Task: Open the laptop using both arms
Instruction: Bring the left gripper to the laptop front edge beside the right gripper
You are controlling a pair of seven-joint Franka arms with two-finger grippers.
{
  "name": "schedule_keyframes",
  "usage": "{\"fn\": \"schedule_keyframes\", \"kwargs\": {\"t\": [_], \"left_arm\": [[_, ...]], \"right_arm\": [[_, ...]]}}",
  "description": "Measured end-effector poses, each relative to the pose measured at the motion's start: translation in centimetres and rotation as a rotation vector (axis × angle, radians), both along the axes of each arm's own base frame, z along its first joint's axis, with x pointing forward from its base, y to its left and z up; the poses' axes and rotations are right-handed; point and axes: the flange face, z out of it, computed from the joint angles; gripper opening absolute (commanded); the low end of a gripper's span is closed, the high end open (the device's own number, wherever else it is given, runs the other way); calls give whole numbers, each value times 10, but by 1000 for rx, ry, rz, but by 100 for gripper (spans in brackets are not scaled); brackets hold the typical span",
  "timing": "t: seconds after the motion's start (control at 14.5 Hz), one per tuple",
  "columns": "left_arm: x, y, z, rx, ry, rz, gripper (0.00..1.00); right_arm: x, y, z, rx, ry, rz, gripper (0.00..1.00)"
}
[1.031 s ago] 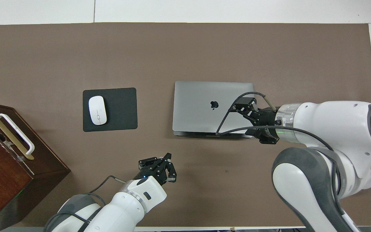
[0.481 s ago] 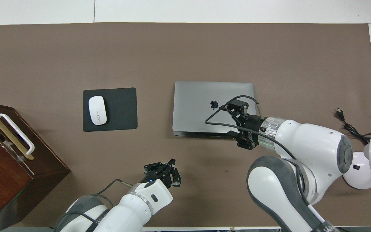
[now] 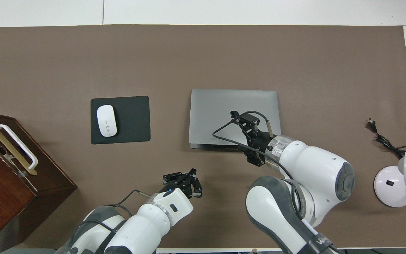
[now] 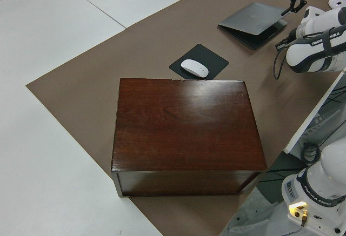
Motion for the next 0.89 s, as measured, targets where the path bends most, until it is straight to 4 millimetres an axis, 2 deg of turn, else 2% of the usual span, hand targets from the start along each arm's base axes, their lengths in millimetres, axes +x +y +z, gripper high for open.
{"fn": "schedule_keyframes", "kwargs": {"t": [0.34, 0.62, 0.89], "left_arm": [[24, -5, -12, 3, 19, 21, 0], [44, 7, -15, 40, -13, -4, 0], [60, -6, -24, 65, -44, -76, 0]], "right_arm": [[-1, -10, -6, 58, 5, -38, 100], [-1, -11, -7, 63, 10, -45, 100], [-10, -3, -14, 57, 23, -23, 100]]}}
